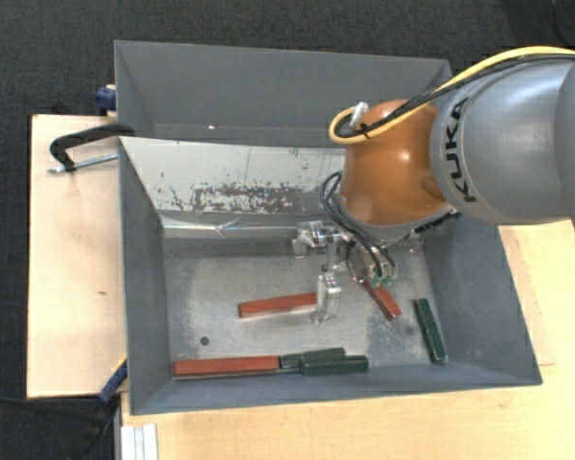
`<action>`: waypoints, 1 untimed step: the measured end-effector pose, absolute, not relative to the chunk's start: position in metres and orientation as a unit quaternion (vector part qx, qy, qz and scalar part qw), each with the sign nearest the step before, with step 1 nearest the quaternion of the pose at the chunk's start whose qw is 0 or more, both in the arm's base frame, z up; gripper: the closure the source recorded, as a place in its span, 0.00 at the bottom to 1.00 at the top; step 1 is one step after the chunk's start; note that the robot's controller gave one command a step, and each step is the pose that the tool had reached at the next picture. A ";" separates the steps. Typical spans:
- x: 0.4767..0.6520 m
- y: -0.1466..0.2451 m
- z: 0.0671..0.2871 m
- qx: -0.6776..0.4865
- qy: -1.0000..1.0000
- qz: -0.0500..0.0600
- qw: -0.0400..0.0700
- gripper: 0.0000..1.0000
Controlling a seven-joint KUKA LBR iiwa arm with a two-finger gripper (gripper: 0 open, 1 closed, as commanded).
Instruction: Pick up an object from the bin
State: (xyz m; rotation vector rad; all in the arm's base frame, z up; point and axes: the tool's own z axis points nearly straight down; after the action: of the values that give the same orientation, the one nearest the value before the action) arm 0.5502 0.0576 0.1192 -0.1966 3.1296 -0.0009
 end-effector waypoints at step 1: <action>0.551 0.064 0.085 -0.001 1.000 0.001 0.002 0.00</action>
Offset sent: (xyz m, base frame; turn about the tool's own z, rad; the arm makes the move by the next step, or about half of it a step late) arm -0.0047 0.0116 -0.0492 0.0307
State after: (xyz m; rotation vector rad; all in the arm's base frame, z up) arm 0.5508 0.0644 0.0854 -0.0021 3.1371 0.0027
